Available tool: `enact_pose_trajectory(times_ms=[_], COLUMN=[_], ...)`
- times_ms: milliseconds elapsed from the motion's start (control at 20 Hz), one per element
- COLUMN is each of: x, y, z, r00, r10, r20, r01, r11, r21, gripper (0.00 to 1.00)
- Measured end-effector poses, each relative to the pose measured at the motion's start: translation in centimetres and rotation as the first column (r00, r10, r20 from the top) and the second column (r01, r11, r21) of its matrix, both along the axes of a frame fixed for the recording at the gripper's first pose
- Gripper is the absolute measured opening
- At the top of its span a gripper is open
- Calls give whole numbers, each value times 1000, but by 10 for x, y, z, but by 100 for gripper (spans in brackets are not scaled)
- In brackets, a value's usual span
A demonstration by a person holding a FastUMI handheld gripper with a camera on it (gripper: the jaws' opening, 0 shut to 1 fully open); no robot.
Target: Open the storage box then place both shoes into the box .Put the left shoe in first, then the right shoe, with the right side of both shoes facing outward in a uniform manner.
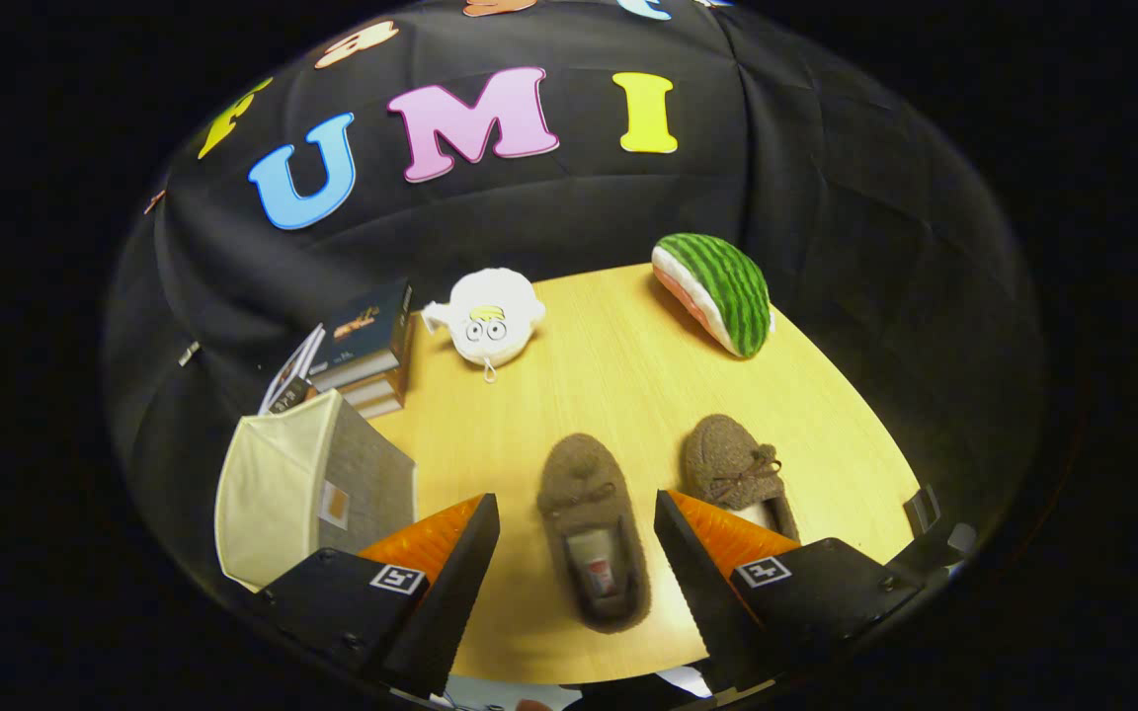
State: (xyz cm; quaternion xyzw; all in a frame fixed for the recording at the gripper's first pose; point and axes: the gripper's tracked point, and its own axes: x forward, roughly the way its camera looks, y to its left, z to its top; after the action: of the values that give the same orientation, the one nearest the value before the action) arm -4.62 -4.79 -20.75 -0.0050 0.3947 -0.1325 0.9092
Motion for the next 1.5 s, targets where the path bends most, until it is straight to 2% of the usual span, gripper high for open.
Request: enact_pose_trajectory(times_ms=[300,450,850,1150,1250,1300,1500], x=[-23,-23,13,35,36,35,34], y=[-45,-61,-62,-56,-54,-54,-43], z=[-47,-69,-111,-135,-133,-132,-114], r00=[995,990,984,985,987,988,994], r10=[-31,-18,57,78,68,49,22], r20=[-92,-137,-170,-156,-147,-144,-110], r01=[30,14,-57,-69,-60,-42,-14], r11=[999,999,998,996,997,998,997], r21=[-17,-32,3,62,55,50,69], gripper=[94,89,82,50,28,10,8])
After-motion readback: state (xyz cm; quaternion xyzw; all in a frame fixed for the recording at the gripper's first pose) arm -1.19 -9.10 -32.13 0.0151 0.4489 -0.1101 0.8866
